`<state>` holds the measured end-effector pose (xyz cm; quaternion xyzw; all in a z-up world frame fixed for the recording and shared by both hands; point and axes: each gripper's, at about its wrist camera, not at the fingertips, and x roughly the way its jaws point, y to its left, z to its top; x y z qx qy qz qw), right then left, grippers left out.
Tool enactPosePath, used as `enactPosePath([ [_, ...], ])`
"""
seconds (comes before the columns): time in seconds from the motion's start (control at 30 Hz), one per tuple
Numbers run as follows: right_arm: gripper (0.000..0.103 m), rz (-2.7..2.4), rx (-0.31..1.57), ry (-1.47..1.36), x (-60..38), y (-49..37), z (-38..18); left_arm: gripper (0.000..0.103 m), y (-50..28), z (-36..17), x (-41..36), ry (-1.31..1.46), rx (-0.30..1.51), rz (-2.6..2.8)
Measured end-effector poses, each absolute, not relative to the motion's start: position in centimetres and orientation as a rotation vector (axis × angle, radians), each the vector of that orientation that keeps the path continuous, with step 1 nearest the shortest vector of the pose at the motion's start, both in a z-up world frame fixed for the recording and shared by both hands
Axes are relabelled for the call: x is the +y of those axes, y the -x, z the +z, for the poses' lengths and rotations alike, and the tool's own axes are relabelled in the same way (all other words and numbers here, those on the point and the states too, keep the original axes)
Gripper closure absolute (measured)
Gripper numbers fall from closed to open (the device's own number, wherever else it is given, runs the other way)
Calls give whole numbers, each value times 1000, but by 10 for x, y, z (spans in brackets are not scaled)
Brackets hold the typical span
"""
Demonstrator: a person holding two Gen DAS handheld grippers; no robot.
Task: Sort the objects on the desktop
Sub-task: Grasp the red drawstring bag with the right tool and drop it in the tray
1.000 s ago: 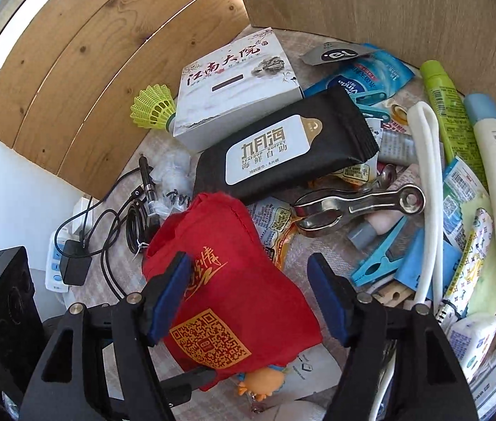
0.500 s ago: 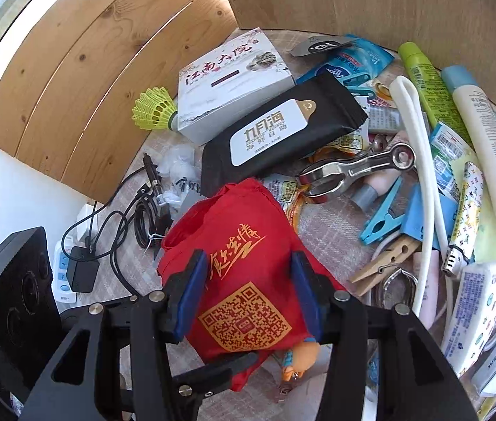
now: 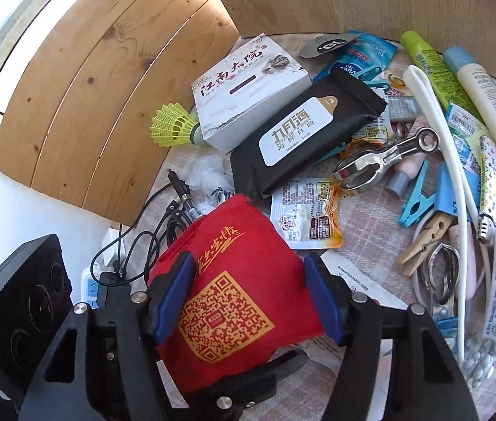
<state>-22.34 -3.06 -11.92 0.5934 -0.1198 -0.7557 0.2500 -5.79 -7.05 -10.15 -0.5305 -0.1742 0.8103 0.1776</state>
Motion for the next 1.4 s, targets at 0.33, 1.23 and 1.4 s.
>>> enactPosePath([
  [0.33, 64, -2073, -320, -1622, -26, 201, -111, 83, 42, -86, -60, 1461, -493, 2303],
  [1.23, 64, -2525, -617, -1499, 399, 48, -27, 84, -4, -21, 381, 1298, -186, 2027],
  [1.4, 62, -2767, -691, -1517, 471, 6, -33, 62, -21, -34, 432, 1369, -22, 2016],
])
